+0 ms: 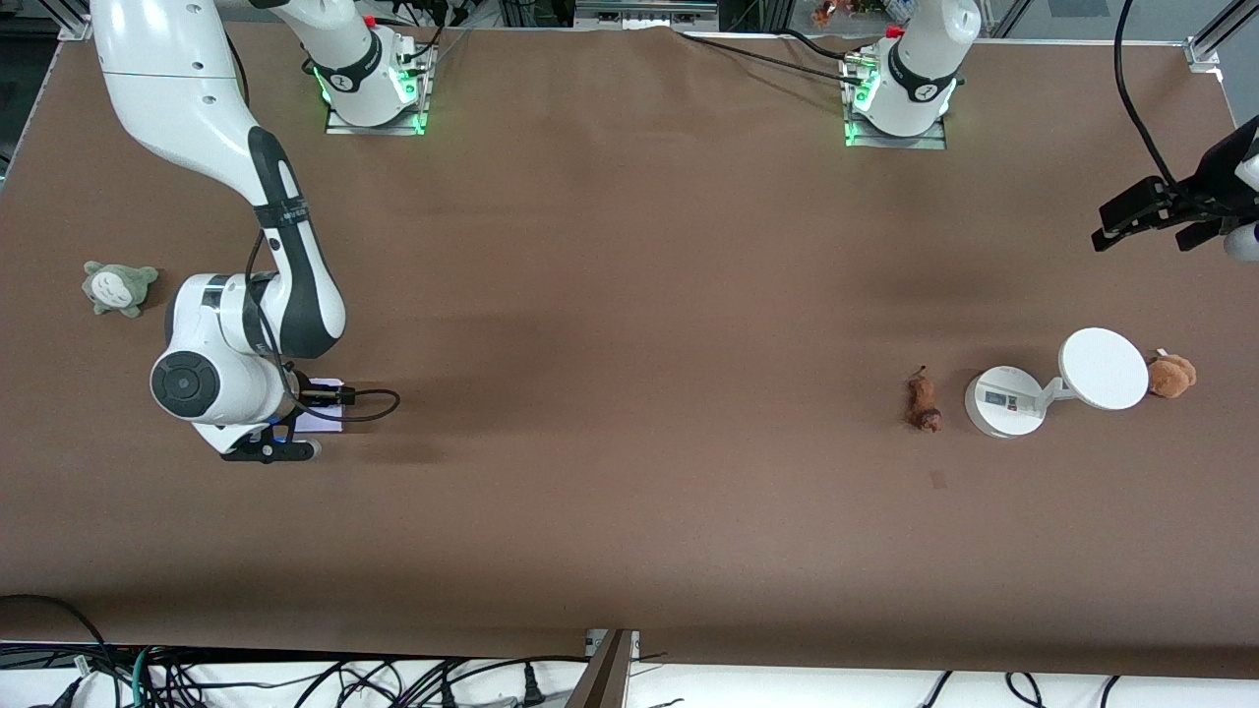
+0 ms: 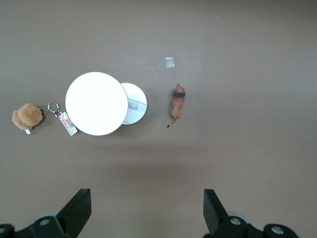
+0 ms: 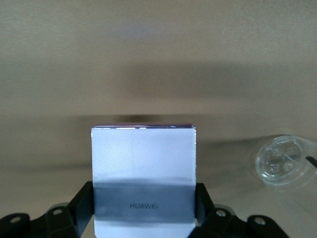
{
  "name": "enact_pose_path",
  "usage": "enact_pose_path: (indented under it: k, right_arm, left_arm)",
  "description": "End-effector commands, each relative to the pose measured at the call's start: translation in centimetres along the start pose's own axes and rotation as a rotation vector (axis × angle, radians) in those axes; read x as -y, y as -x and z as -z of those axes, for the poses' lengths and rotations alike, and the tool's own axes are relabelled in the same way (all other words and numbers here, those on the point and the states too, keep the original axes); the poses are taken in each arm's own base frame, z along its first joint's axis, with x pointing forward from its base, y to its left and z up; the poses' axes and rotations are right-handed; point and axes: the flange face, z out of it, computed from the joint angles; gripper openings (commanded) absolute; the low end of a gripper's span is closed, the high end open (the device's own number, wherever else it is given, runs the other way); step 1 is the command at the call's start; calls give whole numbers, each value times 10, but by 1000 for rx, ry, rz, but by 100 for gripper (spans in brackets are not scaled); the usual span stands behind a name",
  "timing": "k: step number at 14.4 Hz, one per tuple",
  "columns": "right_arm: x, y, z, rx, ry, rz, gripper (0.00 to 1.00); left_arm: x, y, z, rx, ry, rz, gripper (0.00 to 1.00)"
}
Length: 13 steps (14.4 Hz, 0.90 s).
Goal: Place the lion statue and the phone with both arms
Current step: 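Lower the phone beside the glass cup and open the right gripper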
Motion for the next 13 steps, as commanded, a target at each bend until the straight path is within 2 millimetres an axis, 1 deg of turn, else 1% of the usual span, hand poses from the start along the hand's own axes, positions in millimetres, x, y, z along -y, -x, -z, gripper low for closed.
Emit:
enact_pose_path:
  k: [1, 5, 7, 8, 9, 10, 11, 13]
  right_arm:
    - [-5, 12, -9, -37, -2, -5, 31]
    - [-13, 15, -25, -54, -1, -10, 31]
    - [-16, 17, -31, -65, -1, -16, 33]
    - [-17, 16, -32, -71, -1, -17, 48]
    - [-17, 16, -34, -66, 1, -23, 88]
    - [-16, 14, -30, -69, 0, -20, 100]
    - [-15, 10, -19, -87, -2, -1, 100]
    - [-13, 2, 19, -97, -5, 12, 100]
  left_arm:
    - [0, -6, 6, -11, 16, -4, 100]
    - [4, -6, 6, -11, 8, 0, 100]
    - [5, -5, 8, -15, 4, 1, 100]
    - [6, -5, 10, -17, 1, 3, 100]
    - [7, -5, 9, -15, -1, 4, 100]
    - [13, -5, 10, -17, 1, 15, 100]
    - [19, -3, 12, -19, 3, 22, 100]
    - [12, -4, 11, -17, -1, 10, 100]
